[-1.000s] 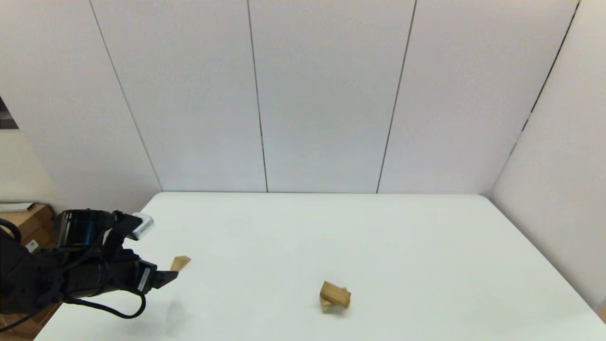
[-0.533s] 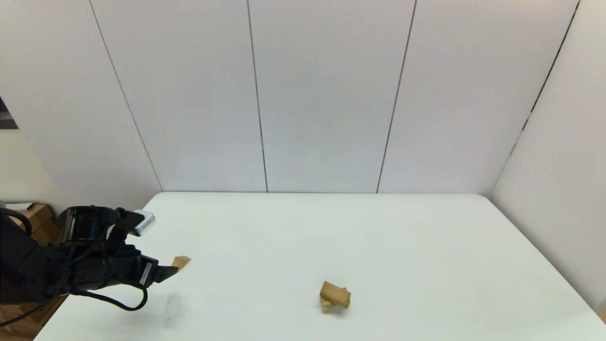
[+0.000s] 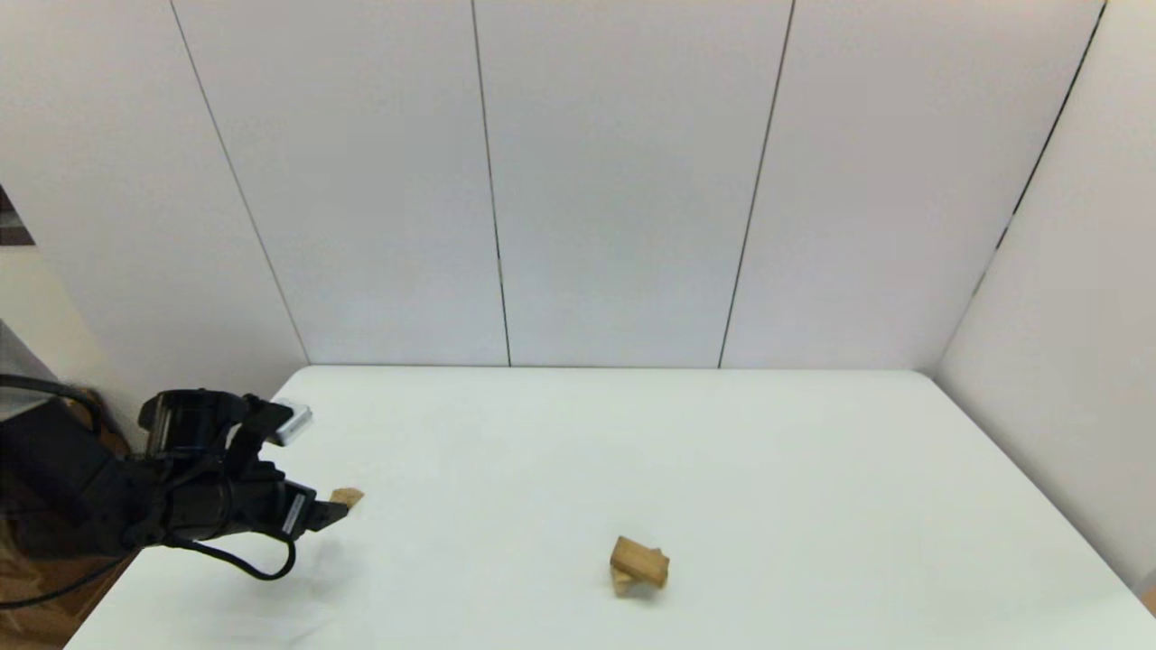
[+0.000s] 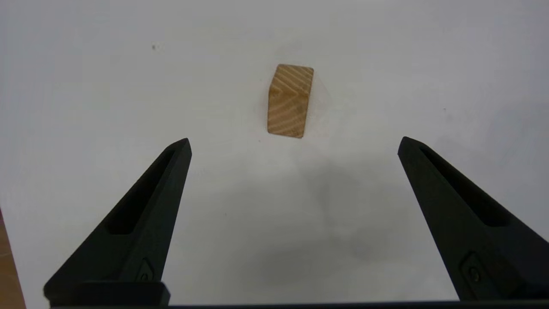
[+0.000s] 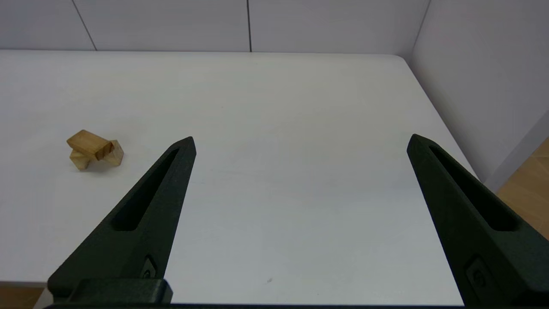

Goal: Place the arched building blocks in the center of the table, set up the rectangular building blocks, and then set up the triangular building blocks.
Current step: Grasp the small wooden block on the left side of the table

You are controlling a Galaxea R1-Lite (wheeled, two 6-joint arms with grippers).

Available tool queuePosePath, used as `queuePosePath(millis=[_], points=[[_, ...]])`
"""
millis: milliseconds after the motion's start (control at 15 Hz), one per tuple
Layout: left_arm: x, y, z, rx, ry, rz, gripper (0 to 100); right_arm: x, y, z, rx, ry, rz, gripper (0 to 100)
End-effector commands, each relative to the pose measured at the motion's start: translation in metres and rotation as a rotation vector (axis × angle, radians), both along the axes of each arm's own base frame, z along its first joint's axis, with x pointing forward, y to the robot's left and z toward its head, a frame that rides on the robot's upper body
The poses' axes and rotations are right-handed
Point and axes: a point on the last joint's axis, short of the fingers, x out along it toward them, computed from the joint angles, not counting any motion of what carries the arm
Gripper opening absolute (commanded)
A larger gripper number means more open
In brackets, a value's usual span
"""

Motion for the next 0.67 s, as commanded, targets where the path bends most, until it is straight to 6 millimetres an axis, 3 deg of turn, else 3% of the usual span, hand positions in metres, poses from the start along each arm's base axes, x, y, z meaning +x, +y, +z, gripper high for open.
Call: queuePosePath(millis=[67,333,667], points=[[0.012,-0.006,-0.010,0.000,0.009,-0.025,100,0.000,0.000,0.000,-0.001,0.003,0.001,100],[0.027,-0.014,-0.020,0.001,0.013,-0.052,100,0.000,0.000,0.000,-0.001,0.003,0.001,100],[0.030,-0.015,-0.034,-0.001,0.046,-0.054,100,0.000,0.000,0.000,-0.001,0.003,0.001,100]])
